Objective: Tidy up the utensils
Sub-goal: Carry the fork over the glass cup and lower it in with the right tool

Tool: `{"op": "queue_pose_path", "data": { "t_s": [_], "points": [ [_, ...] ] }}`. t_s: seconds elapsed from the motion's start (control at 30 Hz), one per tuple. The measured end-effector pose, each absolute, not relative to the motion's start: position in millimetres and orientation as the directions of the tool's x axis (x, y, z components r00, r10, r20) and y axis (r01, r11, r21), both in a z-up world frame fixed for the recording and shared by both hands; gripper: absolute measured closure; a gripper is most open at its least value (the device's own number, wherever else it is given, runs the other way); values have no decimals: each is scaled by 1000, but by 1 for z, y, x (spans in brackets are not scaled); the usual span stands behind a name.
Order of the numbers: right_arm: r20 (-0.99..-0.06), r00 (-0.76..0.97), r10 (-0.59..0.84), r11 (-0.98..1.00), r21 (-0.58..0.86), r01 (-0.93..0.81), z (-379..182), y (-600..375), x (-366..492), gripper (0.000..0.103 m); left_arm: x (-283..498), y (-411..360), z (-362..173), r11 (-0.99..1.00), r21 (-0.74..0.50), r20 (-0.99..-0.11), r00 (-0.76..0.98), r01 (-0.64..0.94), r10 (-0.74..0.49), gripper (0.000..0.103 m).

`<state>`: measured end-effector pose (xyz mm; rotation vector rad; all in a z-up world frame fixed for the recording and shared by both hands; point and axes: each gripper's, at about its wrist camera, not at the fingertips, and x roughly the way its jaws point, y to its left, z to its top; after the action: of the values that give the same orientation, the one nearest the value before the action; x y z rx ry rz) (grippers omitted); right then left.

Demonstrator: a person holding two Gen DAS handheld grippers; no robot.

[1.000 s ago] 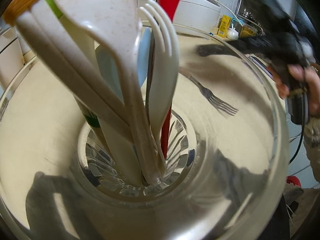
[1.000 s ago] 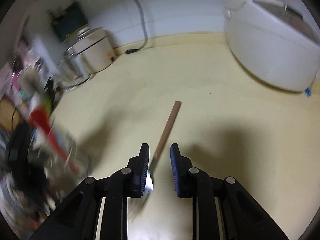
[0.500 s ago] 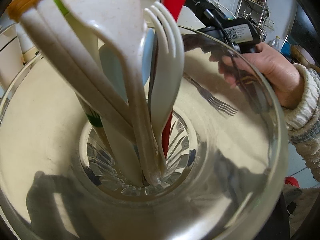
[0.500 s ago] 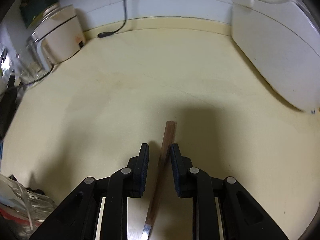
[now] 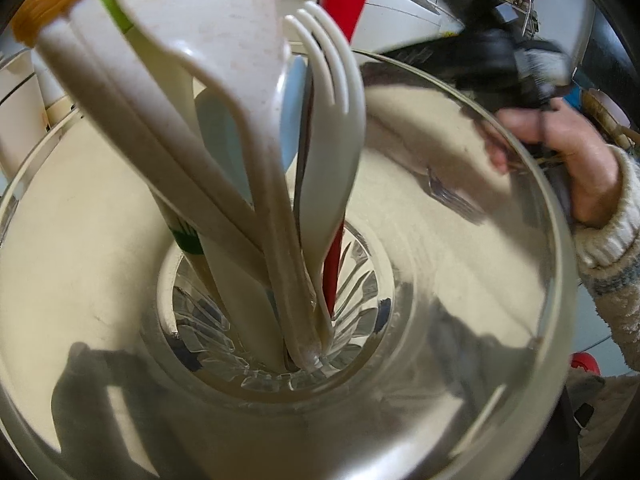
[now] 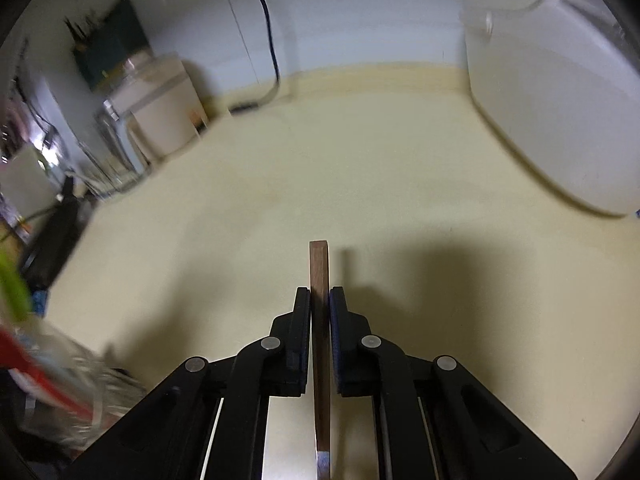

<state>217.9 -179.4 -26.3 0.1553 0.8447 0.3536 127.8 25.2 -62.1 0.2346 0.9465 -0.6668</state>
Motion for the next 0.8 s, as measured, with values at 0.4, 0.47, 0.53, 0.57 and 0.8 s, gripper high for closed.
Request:
{"op": "queue_pose_path", "data": {
  "t_s": [0.4, 0.47, 0.53, 0.57, 0.8],
  "points": [
    [-444, 818, 365, 931, 199, -307, 67, -195, 140, 94, 126, 18, -61, 779, -90, -812, 407, 621, -419, 3],
    [-423, 830, 364, 931, 189, -312, 76, -196, 135, 94, 126, 18, -61, 779, -90, -812, 407, 621, -419, 3],
    [-411, 835, 364, 931, 185, -315, 82, -195, 132, 94, 126, 18, -61, 779, -89, -812, 408, 620, -417, 3],
    [-407, 838, 363, 931, 181, -316, 85, -192, 134, 94, 126, 17, -61, 780, -88, -812, 409, 620, -416, 3],
    [-376, 848, 373, 927, 179, -328, 100, -196, 122, 94, 125, 15, -61, 780, -88, -812, 409, 620, -416, 3]
  ]
}}
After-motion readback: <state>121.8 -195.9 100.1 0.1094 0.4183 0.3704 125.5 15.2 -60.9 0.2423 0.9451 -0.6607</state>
